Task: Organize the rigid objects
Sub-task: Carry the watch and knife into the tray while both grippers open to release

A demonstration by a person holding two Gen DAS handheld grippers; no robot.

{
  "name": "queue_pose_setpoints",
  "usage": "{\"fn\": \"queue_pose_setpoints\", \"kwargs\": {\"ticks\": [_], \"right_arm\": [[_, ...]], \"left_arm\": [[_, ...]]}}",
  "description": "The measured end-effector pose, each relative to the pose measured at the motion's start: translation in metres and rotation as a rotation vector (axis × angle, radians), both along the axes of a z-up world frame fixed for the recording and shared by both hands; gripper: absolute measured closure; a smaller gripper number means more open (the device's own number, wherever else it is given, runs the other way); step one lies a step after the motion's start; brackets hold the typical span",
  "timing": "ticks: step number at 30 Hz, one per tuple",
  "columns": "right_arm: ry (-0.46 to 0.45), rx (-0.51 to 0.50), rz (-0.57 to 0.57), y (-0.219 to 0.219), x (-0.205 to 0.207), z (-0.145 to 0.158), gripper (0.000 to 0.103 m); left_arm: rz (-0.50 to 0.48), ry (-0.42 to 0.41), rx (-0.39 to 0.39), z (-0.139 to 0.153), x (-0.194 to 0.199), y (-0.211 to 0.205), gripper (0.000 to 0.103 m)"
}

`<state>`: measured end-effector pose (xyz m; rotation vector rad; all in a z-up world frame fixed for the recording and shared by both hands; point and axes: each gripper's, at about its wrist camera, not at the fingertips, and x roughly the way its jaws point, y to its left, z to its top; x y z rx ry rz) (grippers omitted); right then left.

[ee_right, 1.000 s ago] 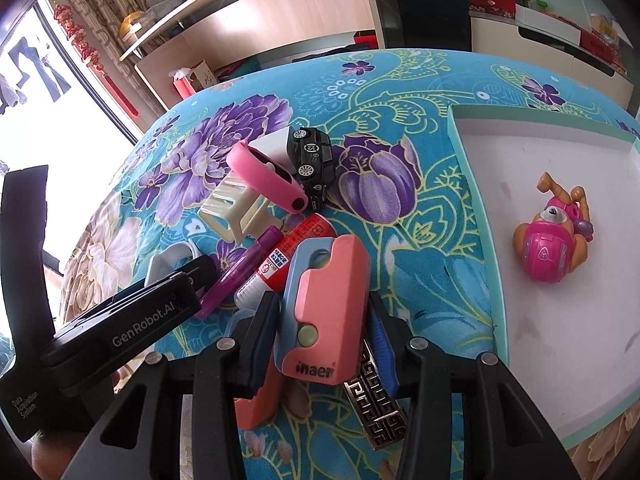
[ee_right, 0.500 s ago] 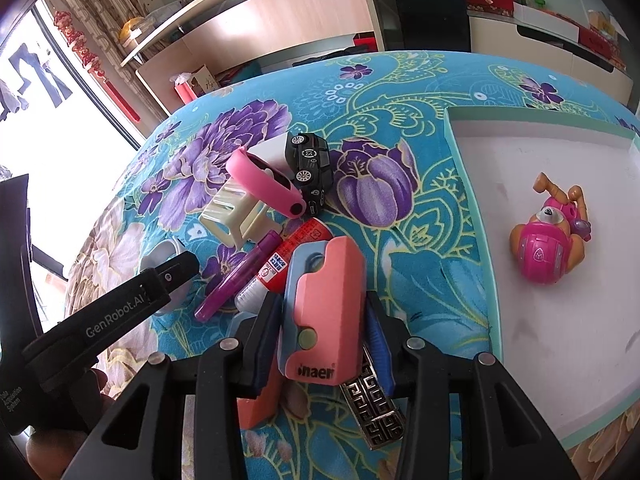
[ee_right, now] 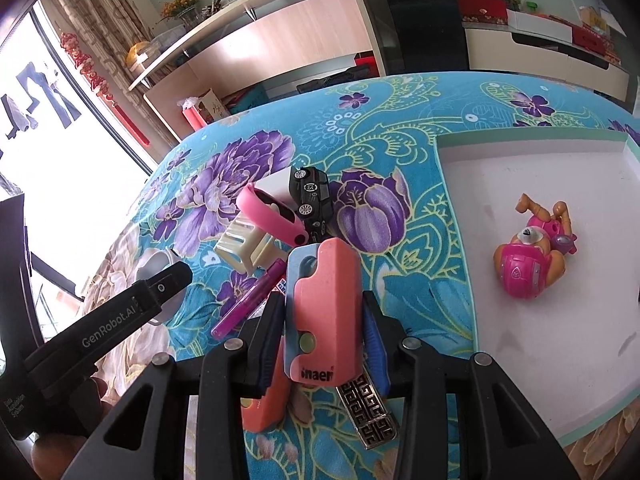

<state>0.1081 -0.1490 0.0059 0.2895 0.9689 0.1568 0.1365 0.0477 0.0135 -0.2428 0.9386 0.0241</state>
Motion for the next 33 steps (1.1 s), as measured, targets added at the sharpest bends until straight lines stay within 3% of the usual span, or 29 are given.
{"fn": "queue_pose_setpoints", "kwargs": {"ticks": [8, 13, 22, 33], "right_arm": [[-0.083, -0.028, -0.120, -0.043, -0.015, 0.030, 0.063], [-0.060, -0.074, -0.266, -0.091, -0.025, 0.029, 0.063], [-0.034, -0.101, -0.451, -0.158, -0.051, 0.030, 0.063], [-0.055, -0.085, -0.557, -0.195, -0.078, 0.039, 0.063]], "left_arm": [[-0.091, -0.071, -0.009, 0.026, -0.010, -0.029, 0.048], [-0.201, -0.090, -0.001, 0.033, -0.016, -0.069, 0.048], [-0.428, -0.117, 0.003, 0.037, -0.036, -0.146, 0.048], [-0.653, -0.129, -0.001, 0.027, -0.064, -0.225, 0.048]]}}
